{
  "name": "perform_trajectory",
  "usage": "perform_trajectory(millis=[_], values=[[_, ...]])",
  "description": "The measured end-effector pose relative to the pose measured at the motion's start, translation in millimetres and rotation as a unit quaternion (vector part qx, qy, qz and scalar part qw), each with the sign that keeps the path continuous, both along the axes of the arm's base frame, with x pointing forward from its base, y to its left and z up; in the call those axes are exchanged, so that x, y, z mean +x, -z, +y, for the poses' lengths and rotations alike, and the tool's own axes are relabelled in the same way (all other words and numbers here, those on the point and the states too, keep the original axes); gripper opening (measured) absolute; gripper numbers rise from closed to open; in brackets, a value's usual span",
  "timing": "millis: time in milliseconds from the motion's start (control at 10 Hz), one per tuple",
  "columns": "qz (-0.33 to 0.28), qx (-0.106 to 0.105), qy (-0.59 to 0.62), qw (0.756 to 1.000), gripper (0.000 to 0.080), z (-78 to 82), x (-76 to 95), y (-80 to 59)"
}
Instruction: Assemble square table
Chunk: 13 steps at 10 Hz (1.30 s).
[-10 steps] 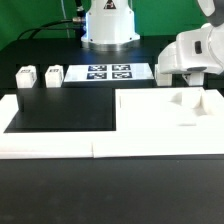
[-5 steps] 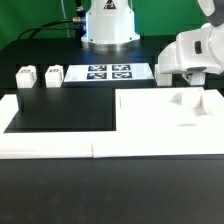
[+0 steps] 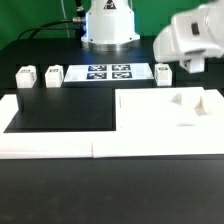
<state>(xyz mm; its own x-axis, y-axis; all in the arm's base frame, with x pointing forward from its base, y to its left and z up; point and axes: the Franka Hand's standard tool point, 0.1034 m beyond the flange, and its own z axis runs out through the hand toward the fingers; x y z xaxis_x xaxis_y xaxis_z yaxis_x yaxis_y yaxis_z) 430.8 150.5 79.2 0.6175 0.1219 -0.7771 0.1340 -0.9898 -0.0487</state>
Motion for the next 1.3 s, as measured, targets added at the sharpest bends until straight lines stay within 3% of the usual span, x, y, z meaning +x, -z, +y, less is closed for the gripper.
perform_trajectory(millis=[200,300,600,700,900,1000,1100,1300], values=[[-0.008,0.005,-0.005,1.000,0.0291,-8.8,12.4,-50.1],[-0.056,0.013,0.000,0.998,0.0291,-8.0,23.8,-51.9],[-0.150,0.022,0.005,0.988,0.0291,-8.1,24.0,-51.4],[-0.186,0.040,-0.003,0.982,0.0291,-11.2,41.0,-53.8],[-0.241,0.061,-0.026,0.968,0.0291,-26.2,93.9,-90.1],[-0.261,0.065,-0.037,0.963,0.0291,-27.3,110.7,-102.4],[-0.315,0.071,-0.034,0.946,0.0292,-24.5,121.8,-100.7],[-0.390,0.076,-0.032,0.917,0.0292,-27.3,118.2,-99.2]])
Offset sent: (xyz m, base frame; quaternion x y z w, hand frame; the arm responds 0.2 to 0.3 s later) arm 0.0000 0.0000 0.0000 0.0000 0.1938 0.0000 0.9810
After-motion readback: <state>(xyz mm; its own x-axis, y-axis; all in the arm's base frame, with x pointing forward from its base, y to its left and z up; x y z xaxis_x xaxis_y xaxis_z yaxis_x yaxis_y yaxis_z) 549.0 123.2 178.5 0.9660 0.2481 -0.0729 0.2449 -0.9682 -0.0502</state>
